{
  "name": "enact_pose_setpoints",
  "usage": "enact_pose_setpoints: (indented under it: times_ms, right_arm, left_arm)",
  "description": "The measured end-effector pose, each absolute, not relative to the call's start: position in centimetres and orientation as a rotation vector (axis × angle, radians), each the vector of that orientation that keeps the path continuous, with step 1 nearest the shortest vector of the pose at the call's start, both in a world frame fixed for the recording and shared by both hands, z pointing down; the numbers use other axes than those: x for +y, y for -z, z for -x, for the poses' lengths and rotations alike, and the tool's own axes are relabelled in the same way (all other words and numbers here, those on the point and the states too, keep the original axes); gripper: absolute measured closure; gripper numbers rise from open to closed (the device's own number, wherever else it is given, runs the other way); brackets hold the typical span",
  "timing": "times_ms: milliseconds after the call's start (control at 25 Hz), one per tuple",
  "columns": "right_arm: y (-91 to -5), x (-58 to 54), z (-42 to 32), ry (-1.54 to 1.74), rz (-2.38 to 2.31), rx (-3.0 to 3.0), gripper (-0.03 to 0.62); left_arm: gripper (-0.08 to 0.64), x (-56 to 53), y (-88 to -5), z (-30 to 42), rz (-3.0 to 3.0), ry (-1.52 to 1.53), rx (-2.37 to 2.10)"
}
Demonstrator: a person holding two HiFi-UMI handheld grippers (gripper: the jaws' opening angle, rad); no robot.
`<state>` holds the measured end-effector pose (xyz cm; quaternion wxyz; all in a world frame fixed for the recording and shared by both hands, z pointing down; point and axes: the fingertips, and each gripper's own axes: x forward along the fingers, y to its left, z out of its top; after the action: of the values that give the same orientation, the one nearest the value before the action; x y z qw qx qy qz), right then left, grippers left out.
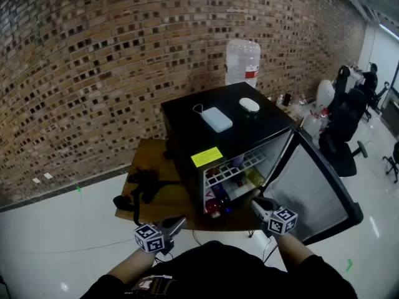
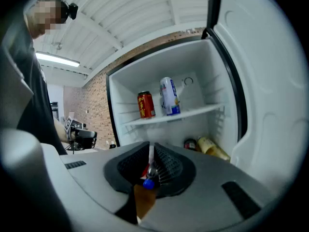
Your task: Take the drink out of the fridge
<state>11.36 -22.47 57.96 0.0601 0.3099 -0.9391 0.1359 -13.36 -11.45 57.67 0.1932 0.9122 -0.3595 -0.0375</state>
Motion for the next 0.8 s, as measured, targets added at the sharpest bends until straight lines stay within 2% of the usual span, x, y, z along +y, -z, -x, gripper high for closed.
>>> enact_pose_setpoints:
  times_ms: [240,360,440,800]
  right_arm:
    - [-49.5,-30.4,-7.7,-0.093,-1.024,-2.862,0.397]
    - [-46.8,-33.7,-5.7,0.036,-1.063,-2.827,0.374]
    - [-46.0,-35.6,-4.6,0.068,-1.087,-2.797,0.282]
    - [-45.6,-39.4,-2.4,0.085,-1.116,-2.692,0.279]
  left_arm:
    - [0.568,-11.3,-57.4,13.9,-2.559,0.112,-1.017]
    - [0.568,-11.1,-57.2,14.4,-2.554,0.115,-1.031]
    - [0.568,-11.0,-57.1,14.9,-2.548,0.117,-1.045]
    - [0.568,-10.8,-56.9,16.8,-2.529,0.138,-1.094]
